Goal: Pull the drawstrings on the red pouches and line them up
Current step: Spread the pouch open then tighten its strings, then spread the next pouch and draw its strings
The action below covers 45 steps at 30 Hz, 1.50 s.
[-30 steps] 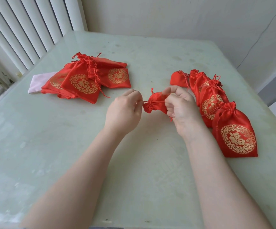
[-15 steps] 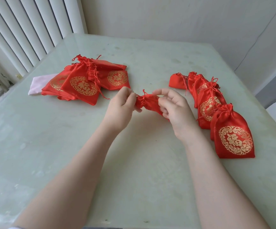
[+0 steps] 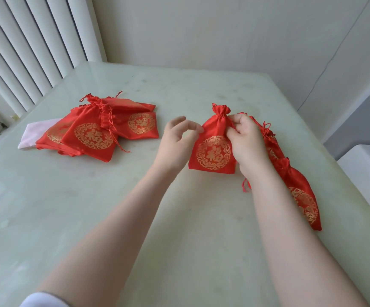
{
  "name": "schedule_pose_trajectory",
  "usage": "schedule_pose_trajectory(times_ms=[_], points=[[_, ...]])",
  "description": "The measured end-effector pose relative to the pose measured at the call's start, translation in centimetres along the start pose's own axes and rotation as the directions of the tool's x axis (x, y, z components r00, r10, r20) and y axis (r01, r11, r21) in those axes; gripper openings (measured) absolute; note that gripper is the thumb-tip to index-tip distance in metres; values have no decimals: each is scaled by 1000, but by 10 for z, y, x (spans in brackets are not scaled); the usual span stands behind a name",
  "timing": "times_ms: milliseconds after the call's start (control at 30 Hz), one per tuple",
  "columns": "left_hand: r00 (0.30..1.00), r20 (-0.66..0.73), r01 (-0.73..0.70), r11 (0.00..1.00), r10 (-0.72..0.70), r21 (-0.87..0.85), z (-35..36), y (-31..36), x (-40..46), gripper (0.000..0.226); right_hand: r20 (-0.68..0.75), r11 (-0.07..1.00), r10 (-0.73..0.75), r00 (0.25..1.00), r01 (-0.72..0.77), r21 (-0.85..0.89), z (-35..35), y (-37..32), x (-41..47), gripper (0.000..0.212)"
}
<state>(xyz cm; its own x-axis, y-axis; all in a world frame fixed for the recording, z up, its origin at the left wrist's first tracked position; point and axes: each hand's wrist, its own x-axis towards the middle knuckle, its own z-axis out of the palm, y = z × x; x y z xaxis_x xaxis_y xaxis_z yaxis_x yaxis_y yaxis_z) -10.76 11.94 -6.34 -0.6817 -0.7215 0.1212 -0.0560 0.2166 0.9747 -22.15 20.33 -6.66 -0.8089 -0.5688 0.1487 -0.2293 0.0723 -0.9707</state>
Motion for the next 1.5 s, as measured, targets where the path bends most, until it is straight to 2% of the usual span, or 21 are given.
schedule_pose_trajectory(times_ms=[100, 167, 267, 333, 500, 667, 767, 867, 1033, 1133, 1233, 1333, 1400, 1500], points=[[981, 182, 71, 997, -64, -33, 10, -10, 14, 20, -58, 996, 49, 997, -53, -75, -4, 4, 22, 15], [972, 217, 92, 996, -88, -7, 22, -17, 22, 19, -65, 981, 57, 996, -68, -180, -5, 7, 33, 15], [981, 169, 53, 972, -94, 230, 35, -26, 36, 25, -100, 902, -22, 995, -24, -430, -9, 9, 36, 39], [984, 164, 5, 924, -73, 381, 44, -27, 47, 30, -105, 855, -65, 992, 1, -518, -13, 9, 34, 47], [993, 114, -44, 878, -12, 476, 58, -24, 59, 39, -24, 833, -67, 997, 42, -551, -11, 14, 32, 47], [985, 172, -100, 849, 10, 519, 45, -30, 51, 29, 61, 833, -60, 996, 84, -546, 1, 9, 26, 39], [991, 119, -115, 838, 60, 533, 19, -34, 44, 29, 127, 836, -58, 990, 118, -536, 19, 3, 21, 35], [993, -6, -94, 827, 117, 554, -19, -36, 37, 27, 194, 844, -59, 979, 153, -515, 40, -5, 13, 32], [942, -299, 60, 796, 155, 603, -83, -39, 29, 27, 273, 836, -39, 961, 181, -518, 74, -13, -1, 25], [899, -433, 221, 783, 68, 581, -108, -39, 26, 30, 307, 824, -15, 952, 186, -536, 91, -14, -9, 24], [934, -352, 300, 680, -65, 670, -117, -44, 29, 33, 325, 829, 7, 946, 176, -531, 105, -14, -17, 23], [944, -324, 292, 614, -62, 733, -116, -48, 35, 36, 340, 833, 16, 940, 175, -524, 114, -12, -23, 22], [936, -345, 301, 645, -62, 702, -116, -46, 41, 39, 345, 831, 12, 939, 183, -526, 116, -11, -25, 21], [927, -375, 254, 755, -12, 604, -118, -44, 47, 36, 350, 827, 15, 937, 185, -531, 119, -8, -23, 21]])
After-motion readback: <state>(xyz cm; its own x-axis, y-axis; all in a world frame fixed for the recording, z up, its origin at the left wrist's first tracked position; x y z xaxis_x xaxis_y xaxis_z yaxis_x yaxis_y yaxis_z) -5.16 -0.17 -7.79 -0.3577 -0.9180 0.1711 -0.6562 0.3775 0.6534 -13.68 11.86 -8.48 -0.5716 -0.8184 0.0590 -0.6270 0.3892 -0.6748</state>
